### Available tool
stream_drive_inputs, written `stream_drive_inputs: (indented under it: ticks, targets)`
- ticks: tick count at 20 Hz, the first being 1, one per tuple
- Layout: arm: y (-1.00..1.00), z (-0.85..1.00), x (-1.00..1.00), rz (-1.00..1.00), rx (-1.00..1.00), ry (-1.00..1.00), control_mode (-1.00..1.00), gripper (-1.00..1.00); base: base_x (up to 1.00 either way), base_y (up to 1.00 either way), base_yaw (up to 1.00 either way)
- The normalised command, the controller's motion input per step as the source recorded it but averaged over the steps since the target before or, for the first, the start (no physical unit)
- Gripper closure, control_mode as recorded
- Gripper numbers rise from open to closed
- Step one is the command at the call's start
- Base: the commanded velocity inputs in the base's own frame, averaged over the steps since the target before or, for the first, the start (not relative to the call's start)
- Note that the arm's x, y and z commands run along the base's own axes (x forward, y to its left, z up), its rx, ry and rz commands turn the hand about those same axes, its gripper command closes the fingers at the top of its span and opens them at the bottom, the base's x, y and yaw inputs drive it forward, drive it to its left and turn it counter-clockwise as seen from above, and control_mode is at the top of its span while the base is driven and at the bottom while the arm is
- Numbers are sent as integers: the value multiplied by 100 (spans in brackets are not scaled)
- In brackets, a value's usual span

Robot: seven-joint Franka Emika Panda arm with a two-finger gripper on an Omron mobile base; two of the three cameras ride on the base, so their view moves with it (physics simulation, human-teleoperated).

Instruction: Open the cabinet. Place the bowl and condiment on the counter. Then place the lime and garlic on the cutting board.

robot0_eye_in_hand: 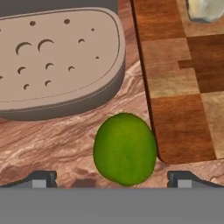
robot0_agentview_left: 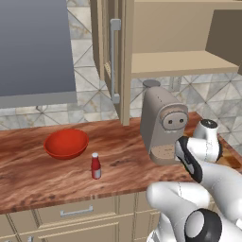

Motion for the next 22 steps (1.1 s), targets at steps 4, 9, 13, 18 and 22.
stream_drive_inputs:
  ticks: [4,9,13,18,22]
  targets:
    - [0,-12,15,-1,0,0,-100,-100,0,0,0]
    - [0,-10,6,-1,0,0,-100,-100,0,0,0]
    - [-1,-12,0,0,0,1,-100,-100,0,0,0]
    - [-7,-18,0,0,0,1,-100,-100,0,0,0]
    - [-5,-19,0,0,0,1,-100,-100,0,0,0]
